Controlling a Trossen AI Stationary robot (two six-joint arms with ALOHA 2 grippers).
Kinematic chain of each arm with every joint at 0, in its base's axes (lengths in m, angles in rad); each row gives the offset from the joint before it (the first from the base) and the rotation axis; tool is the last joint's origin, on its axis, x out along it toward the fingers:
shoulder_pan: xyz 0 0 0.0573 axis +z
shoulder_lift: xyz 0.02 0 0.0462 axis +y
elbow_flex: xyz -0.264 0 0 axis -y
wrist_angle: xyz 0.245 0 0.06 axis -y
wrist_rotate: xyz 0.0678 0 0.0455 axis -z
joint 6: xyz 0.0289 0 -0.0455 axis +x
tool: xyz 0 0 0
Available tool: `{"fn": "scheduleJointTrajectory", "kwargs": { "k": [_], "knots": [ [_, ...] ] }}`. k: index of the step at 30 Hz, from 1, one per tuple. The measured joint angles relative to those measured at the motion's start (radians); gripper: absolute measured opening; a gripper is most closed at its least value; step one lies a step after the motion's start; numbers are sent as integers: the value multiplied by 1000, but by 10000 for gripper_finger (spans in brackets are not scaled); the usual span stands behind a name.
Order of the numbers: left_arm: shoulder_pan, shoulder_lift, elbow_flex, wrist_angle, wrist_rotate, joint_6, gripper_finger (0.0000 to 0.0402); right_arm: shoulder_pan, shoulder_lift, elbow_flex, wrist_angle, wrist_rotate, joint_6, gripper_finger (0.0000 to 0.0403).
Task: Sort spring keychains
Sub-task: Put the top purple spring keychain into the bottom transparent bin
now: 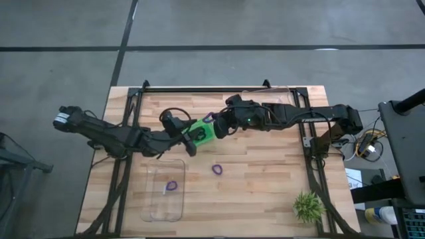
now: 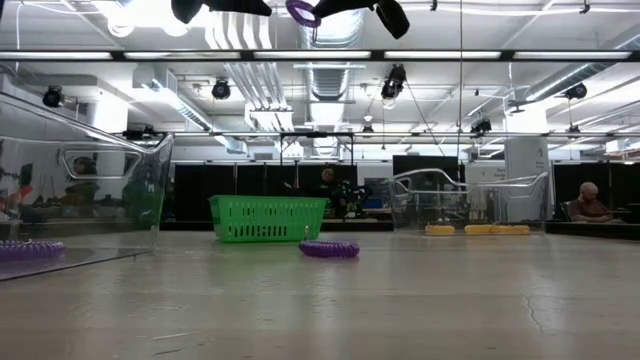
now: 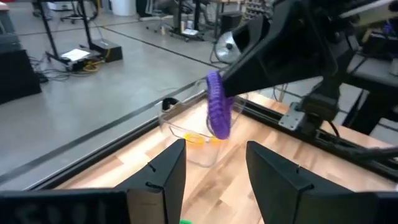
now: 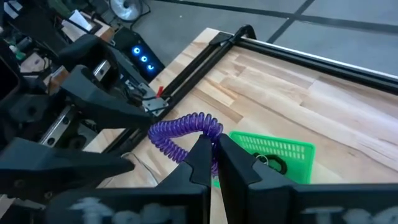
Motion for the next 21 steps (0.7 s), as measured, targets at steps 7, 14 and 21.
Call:
{"fn": "scheduleJointTrajectory", "kwargs": {
  "k": [7, 14, 21],
  "knots": [
    [15, 4, -5, 88, -29, 25, 160, 7, 3, 0, 30, -4, -5, 8],
    [26, 4, -5, 110, -24, 40, 160, 17, 7, 13, 33, -5, -6, 8],
    [27, 4, -5, 110, 7, 29, 160, 18, 7, 13, 55, -29, -7, 8]
  ]
}}
